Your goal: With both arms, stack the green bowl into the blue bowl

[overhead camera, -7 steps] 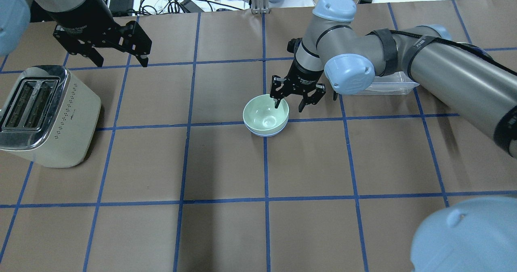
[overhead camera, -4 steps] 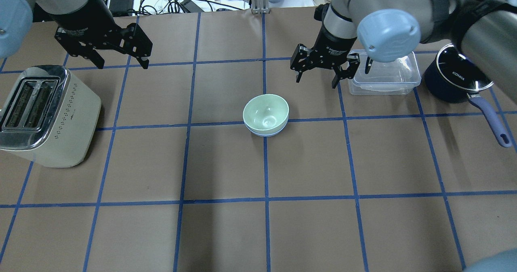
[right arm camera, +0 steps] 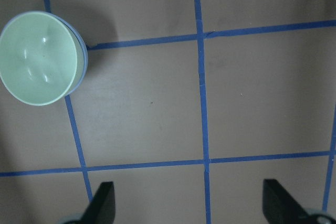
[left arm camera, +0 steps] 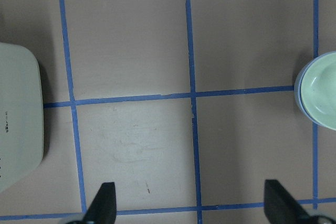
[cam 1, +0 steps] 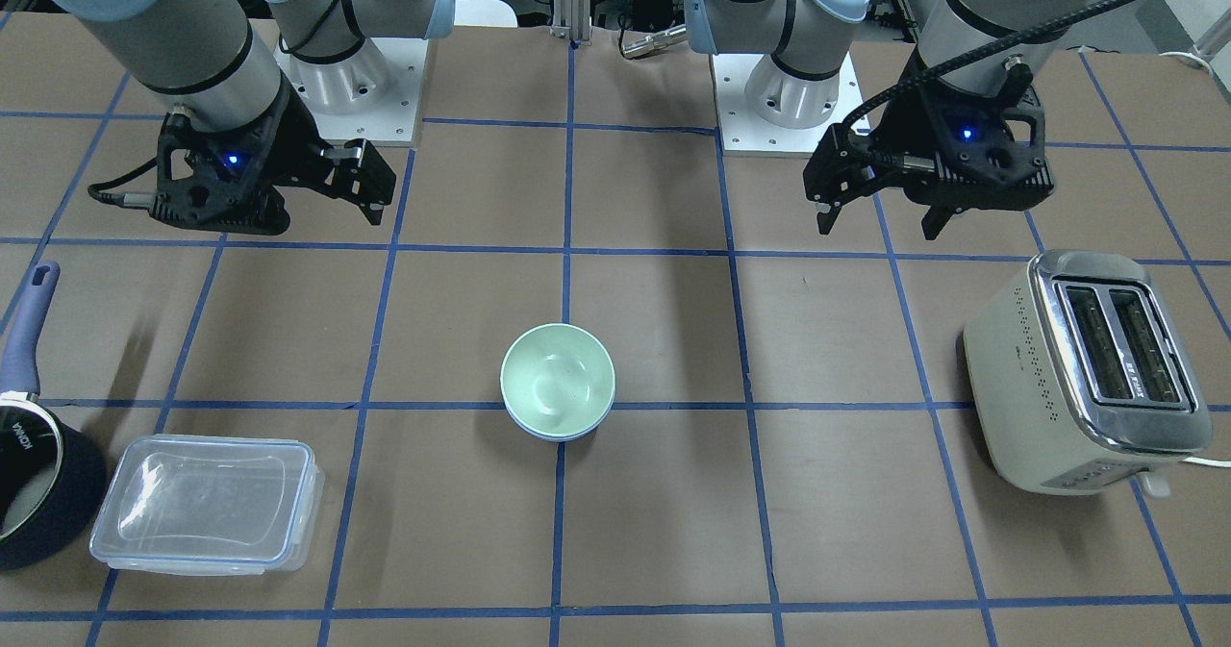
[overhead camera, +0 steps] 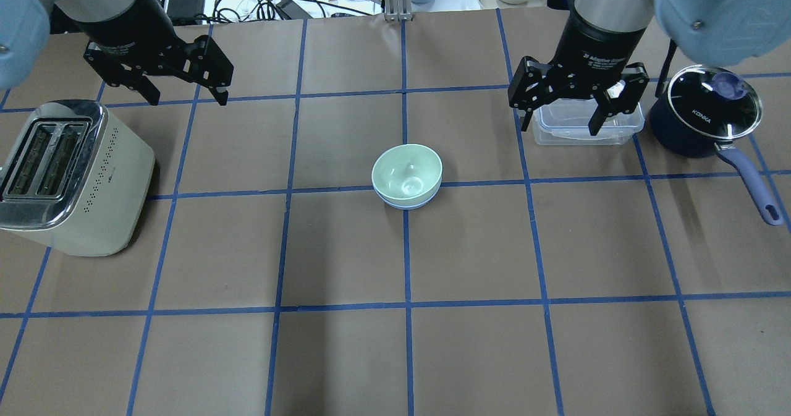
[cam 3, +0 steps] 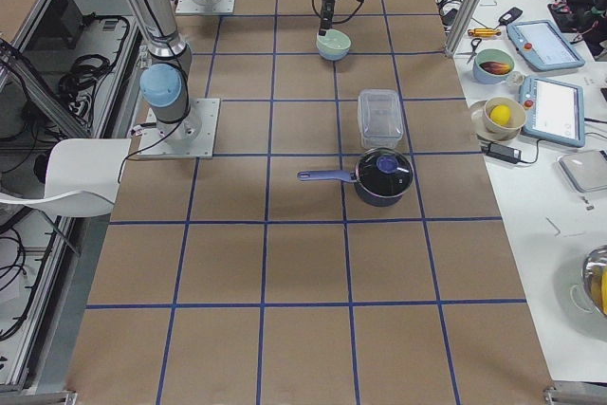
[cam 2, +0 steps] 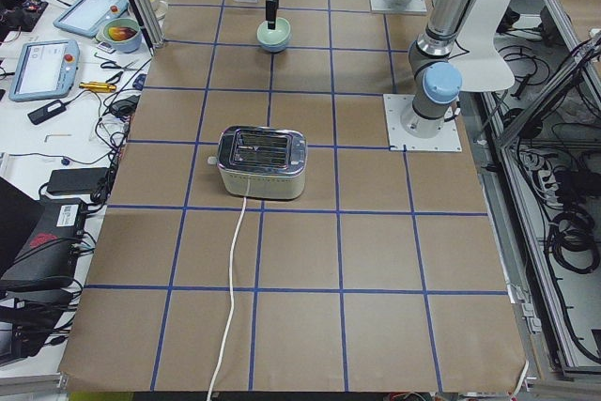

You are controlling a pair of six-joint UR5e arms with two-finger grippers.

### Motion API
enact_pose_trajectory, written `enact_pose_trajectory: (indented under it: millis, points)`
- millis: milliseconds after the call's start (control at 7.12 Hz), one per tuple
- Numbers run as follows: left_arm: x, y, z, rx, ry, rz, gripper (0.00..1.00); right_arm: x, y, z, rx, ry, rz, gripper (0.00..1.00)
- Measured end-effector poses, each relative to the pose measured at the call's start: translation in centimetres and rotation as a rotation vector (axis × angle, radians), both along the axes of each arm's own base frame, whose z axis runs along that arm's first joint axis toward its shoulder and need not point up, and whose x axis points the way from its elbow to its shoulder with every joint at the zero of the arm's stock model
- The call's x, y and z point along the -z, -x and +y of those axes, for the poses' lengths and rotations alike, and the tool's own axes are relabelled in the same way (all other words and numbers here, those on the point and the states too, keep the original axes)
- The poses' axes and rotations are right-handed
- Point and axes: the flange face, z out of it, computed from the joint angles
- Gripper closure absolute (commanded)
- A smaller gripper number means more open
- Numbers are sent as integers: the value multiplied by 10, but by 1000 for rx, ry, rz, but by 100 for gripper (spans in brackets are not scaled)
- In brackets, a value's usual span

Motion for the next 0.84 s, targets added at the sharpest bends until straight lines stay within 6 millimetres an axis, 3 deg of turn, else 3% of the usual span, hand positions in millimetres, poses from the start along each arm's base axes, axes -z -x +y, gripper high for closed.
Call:
enact_pose_trajectory:
  millis: [281, 842]
  points:
    - [-3, 0, 0, -2, 5, 0, 0, -6, 6, 11, -12, -25, 34, 0]
    - [-3, -7, -3, -21, 6, 2, 0, -8, 8, 15, -16, -35, 57, 0]
